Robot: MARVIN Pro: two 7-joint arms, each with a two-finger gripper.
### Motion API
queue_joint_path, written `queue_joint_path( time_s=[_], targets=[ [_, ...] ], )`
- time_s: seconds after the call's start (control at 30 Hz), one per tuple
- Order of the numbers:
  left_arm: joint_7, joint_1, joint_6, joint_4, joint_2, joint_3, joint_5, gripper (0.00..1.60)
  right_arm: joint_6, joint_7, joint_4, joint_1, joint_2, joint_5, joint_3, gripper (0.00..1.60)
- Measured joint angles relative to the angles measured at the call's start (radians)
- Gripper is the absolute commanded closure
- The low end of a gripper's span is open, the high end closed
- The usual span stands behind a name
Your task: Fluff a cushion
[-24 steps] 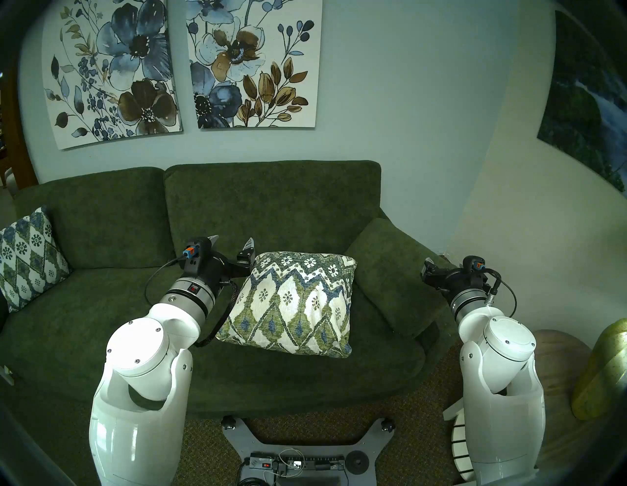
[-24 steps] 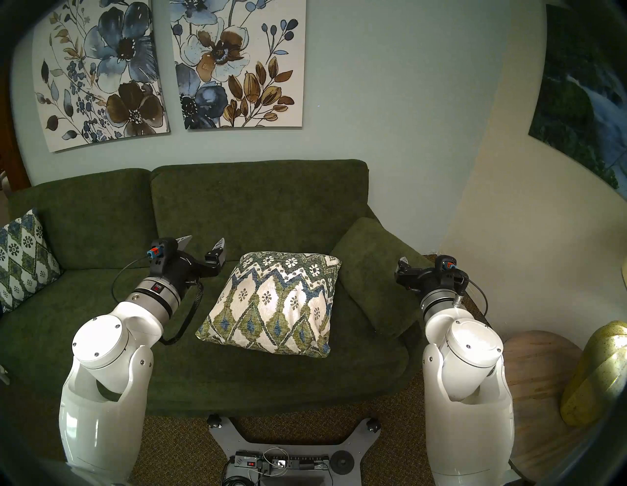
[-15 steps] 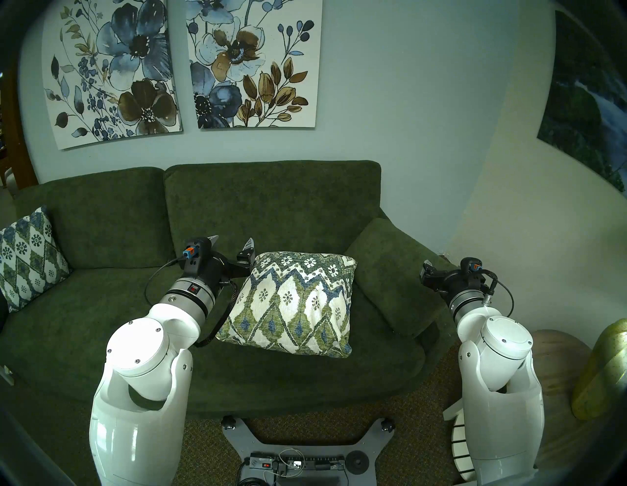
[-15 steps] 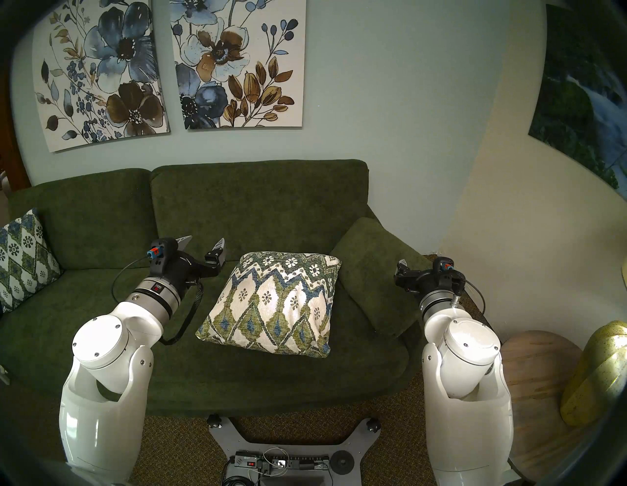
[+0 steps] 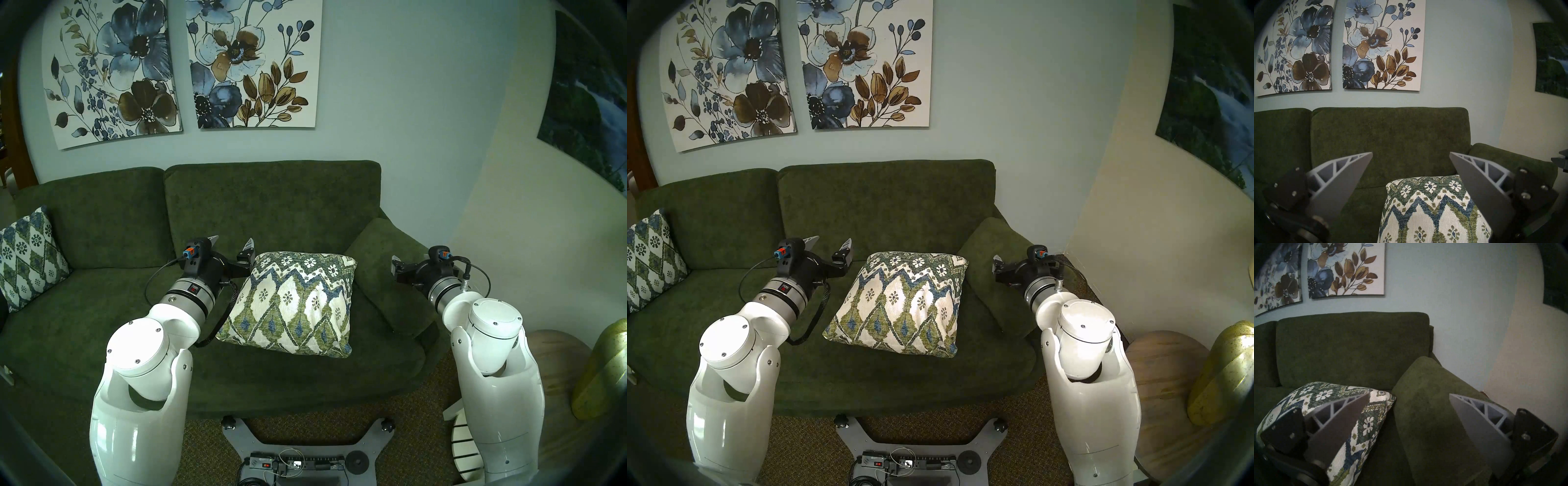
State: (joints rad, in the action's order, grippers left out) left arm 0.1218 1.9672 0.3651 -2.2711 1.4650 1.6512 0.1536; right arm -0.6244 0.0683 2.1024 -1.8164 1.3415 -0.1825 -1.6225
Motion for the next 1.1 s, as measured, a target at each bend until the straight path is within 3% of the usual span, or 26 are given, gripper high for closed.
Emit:
queue_joint_path(
  time_s=[0.33, 0.53, 0.9, 1.1],
  targets=[
    [0.003, 0.0, 0.0, 0.0, 0.003, 0.001, -0.002, 0.0, -0.017, 0.063, -0.047, -0.081, -0.051, 0.032, 0.076, 0.0],
    [0.005, 0.0, 0.0, 0.0, 0.004, 0.002, -0.004, 0.0, 0.011, 0.094, -0.054, -0.158, -0.081, 0.058, 0.125, 0.0],
    [0.007, 0.0, 0.0, 0.0, 0.008, 0.003, -0.006, 0.0, 0.061, 0.136, -0.072, -0.236, -0.119, 0.076, 0.137, 0.0],
    [0.009, 0.0, 0.0, 0.0, 0.009, 0.003, -0.008, 0.0, 0.08, 0.147, -0.095, -0.25, -0.12, 0.1, 0.217, 0.0]
  ],
)
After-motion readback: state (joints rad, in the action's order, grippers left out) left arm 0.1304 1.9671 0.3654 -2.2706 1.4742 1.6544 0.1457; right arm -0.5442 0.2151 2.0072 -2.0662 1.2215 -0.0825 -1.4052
